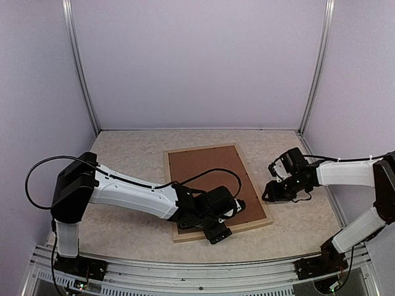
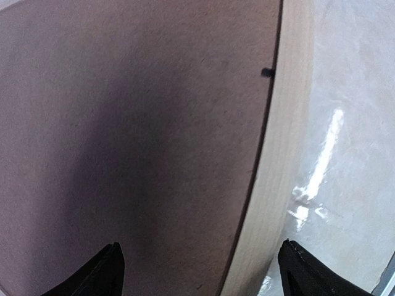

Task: Put the photo into the frame
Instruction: Pick up the photo frame from the center of the board, then pass from the left arm to the right, then pass from the right arm to the left, then turn over the photo frame at the center of the board.

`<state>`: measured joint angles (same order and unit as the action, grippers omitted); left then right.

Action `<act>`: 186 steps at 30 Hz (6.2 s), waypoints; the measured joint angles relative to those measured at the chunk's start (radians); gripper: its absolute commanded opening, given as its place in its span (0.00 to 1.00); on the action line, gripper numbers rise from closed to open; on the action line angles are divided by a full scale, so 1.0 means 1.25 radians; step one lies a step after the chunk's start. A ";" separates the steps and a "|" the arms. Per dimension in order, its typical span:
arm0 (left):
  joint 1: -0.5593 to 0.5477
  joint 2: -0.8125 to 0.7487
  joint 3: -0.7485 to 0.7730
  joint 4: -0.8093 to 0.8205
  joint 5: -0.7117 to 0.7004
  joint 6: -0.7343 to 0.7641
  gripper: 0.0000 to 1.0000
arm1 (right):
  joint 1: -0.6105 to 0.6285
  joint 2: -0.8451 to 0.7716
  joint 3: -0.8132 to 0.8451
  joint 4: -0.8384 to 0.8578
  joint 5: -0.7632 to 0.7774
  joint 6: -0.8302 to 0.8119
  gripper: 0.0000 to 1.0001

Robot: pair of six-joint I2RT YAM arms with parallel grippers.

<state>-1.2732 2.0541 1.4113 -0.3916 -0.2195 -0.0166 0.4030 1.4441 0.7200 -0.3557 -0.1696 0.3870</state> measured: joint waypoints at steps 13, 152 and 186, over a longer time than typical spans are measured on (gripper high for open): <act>0.020 -0.013 0.013 -0.010 0.045 0.057 0.66 | 0.000 -0.066 -0.046 0.001 -0.028 0.018 0.47; -0.055 -0.120 0.183 -0.169 -0.575 0.247 0.00 | -0.126 -0.207 0.343 -0.180 -0.396 0.136 0.75; 0.605 -0.368 0.253 -0.141 0.453 -0.504 0.00 | -0.208 -0.154 0.395 -0.260 -0.369 0.044 0.74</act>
<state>-0.5171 1.5944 1.7271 -0.5682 0.3466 -0.6472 0.1429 1.2518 1.2133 -0.6811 -0.6312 0.4416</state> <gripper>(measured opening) 0.254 0.739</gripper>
